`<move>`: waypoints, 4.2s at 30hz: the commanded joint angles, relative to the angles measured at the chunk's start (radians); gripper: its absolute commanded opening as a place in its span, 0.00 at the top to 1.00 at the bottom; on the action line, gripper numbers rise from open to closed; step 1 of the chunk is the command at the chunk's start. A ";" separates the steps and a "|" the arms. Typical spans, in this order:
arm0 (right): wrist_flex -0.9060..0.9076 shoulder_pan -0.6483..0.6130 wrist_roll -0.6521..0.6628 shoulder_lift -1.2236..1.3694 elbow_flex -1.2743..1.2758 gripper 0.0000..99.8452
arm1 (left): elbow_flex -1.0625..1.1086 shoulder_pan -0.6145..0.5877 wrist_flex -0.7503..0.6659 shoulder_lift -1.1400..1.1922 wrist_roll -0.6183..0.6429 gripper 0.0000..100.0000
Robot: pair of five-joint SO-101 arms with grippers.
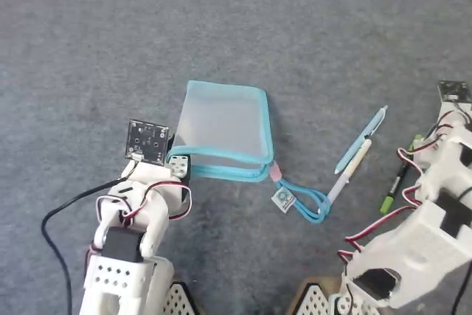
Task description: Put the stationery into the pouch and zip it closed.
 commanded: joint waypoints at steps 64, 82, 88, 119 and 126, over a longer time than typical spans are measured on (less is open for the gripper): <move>0.506 0.045 0.176 -0.475 0.035 0.99 | 0.001 0.008 -0.031 0.000 -0.038 0.99; 0.912 -1.087 -0.199 -1.000 0.032 0.99 | -0.005 -0.087 -0.092 0.005 0.025 0.99; 0.911 -1.237 -0.161 -0.926 0.028 0.99 | 0.001 -0.086 -0.109 0.006 0.037 0.99; 0.892 -1.372 -0.167 -0.771 -0.041 0.99 | 0.001 -0.060 -0.104 0.006 0.035 0.99; 0.923 -1.273 -0.212 -0.527 -0.301 0.99 | 0.016 -0.044 -0.109 0.002 0.003 0.99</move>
